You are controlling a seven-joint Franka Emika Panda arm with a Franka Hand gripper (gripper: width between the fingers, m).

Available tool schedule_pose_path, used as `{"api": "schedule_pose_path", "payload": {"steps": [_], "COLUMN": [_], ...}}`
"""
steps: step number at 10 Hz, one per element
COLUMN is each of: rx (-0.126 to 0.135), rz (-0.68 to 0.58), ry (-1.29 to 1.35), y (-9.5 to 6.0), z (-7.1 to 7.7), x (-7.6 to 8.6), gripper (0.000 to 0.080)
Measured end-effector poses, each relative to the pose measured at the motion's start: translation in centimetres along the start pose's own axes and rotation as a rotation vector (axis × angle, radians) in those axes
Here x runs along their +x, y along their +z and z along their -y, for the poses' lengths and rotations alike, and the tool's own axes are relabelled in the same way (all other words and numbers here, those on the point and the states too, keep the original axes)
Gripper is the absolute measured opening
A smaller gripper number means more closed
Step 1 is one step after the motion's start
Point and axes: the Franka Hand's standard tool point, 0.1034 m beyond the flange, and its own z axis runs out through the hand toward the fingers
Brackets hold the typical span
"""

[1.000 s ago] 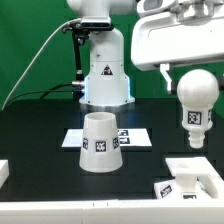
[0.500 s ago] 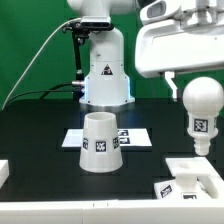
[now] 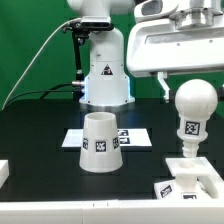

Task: Assemble lamp

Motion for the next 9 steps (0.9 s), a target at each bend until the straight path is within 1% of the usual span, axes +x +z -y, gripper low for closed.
{"api": "schedule_pose_path", "payload": {"steps": [3, 5, 7, 9], "rx": [-0.004, 0.0, -0.003, 0.001], "rz": [0.008, 0.001, -0.005, -0.016], "ry": [0.005, 0.007, 0.006, 0.006], "y": [0.7, 0.9, 1.8, 2.5], "z": [-0.4, -0.4, -0.6, -0.5], "x": [-0.1, 0.0, -0.4, -0.8], "gripper": [0.0573, 0.0573, 0.0573, 0.0573]}}
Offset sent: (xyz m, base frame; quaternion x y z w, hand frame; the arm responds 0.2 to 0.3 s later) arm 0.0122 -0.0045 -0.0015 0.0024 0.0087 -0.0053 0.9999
